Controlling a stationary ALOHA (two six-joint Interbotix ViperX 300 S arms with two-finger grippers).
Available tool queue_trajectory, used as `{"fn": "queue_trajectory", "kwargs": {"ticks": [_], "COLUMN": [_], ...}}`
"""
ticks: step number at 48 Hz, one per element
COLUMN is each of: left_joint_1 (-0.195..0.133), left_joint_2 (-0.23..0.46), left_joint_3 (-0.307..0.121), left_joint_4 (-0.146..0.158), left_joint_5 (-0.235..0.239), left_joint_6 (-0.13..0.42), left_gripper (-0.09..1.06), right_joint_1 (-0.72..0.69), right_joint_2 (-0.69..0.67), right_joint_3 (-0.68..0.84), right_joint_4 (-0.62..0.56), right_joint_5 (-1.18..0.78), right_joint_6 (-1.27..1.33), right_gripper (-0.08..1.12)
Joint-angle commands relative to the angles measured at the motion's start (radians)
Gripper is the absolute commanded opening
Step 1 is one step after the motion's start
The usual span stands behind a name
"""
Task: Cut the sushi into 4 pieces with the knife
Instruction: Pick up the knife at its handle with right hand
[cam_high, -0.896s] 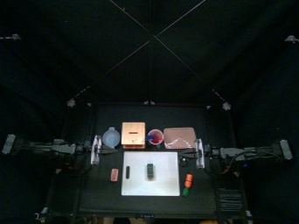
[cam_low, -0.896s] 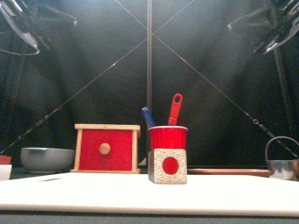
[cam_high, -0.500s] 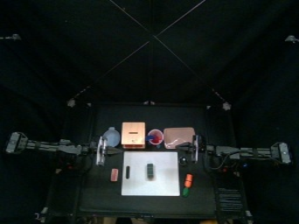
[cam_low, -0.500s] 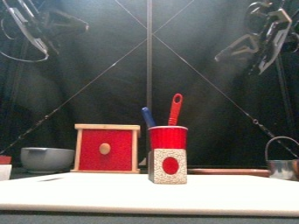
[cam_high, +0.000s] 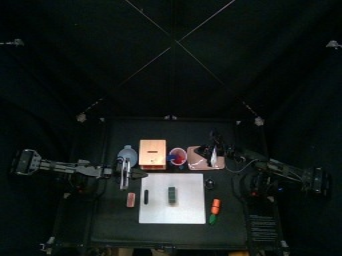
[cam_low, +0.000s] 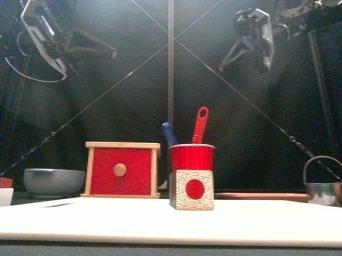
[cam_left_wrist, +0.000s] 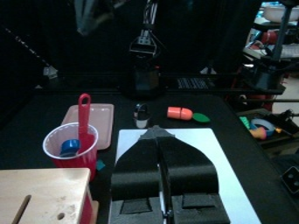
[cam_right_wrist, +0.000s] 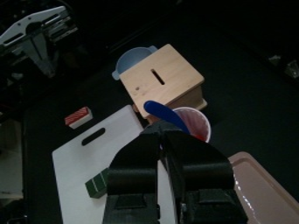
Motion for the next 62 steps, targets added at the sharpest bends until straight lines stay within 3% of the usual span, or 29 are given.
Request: {"fn": "queue_trajectory", "kwargs": {"ticks": [1, 16, 22, 62], "left_joint_1": [0.003, 0.012, 0.012, 0.012], "left_joint_2": [0.003, 0.003, 0.003, 0.003], "left_joint_3": [-0.017, -0.015, -0.014, 0.008], "left_joint_4": [0.000, 0.000, 0.000, -0.020], "left_joint_5": [-0.009, -0.008, -0.008, -0.008], "left_joint_6": [0.000, 0.002, 0.000, 0.003], "left_gripper": [-0.02, -0.02, -0.02, -0.02], "right_joint_1": [-0.048, -0.064, -0.064, -0.071], "right_joint_2": [0.021, 0.140, 0.183, 0.627], "right_joint_3": [-0.080, -0.227, -0.281, -0.621], "right_joint_4": [0.035, 0.058, 0.057, 0.072], "right_joint_5": [0.084, 0.207, 0.241, 0.732], "right_joint_6": [-0.003, -0.012, -0.017, -0.034], "right_gripper": [0.26, 0.74, 0.83, 0.84]}}
